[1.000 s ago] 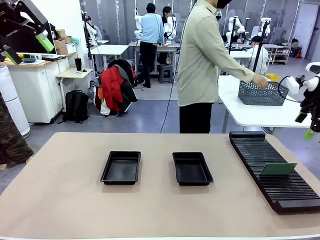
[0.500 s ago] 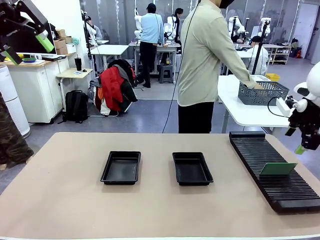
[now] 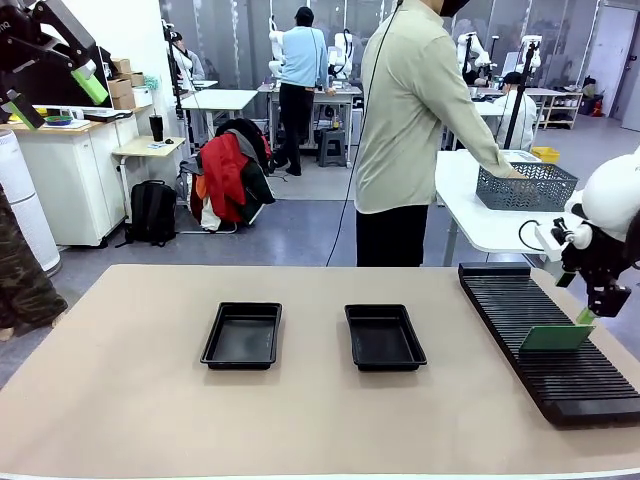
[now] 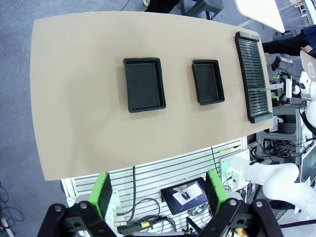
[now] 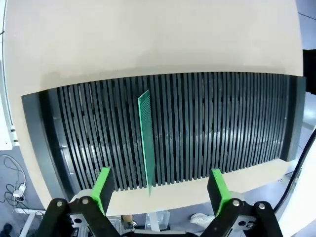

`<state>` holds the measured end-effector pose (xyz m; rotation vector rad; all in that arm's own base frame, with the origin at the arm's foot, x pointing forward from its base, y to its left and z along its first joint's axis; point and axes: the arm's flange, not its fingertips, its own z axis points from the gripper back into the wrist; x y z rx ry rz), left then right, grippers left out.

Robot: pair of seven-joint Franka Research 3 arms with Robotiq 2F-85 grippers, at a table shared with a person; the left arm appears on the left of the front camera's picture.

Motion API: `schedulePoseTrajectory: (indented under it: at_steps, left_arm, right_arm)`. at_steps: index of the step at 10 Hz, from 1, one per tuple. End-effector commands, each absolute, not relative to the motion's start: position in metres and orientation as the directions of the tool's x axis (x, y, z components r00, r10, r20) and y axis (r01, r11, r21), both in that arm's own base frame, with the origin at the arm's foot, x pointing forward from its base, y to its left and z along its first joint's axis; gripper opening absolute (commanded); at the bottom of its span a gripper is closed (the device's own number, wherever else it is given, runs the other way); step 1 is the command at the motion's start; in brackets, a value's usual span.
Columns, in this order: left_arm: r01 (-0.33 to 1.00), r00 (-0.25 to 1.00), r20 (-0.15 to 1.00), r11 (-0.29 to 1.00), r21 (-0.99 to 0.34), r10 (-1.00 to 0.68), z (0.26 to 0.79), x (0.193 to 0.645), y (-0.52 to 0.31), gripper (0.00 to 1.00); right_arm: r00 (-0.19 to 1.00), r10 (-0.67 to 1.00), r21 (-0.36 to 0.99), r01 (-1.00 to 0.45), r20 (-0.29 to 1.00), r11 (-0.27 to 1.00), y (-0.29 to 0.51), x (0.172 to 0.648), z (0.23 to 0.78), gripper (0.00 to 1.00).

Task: Inspect and transfer BCBs to ESD trays.
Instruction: Pick up the Blank PCB from the PCB Rack and place it in the left ESD tray.

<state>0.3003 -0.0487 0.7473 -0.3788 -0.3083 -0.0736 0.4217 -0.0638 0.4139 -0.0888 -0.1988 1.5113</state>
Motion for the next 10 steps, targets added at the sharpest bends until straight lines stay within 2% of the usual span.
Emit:
schedulePoseTrajectory:
  at_steps: [1,7,10]
  left_arm:
    - [0.126,0.951,0.31,0.927,-0.354,-0.011,0.747,0.301,-0.049,1.0]
    - [0.126,0.951,0.31,0.927,-0.354,-0.011,0.747,0.301,-0.049,1.0]
    - [0.126,0.951,0.31,0.927,-0.354,-0.011,0.747,0.301,-0.049,1.0]
  right_arm:
    - [0.015,0.999,-0.189,-0.982,0.038,0.022,-0.066,0.427,0.396,1.0]
    - [-0.019,0.998,-0.127,-0.992,0.057,-0.012,-0.063,0.439,0.357,1.0]
    - [0.002,0.999,-0.102,-0.995,0.047,0.007,-0.063,0.433,0.362,1.0]
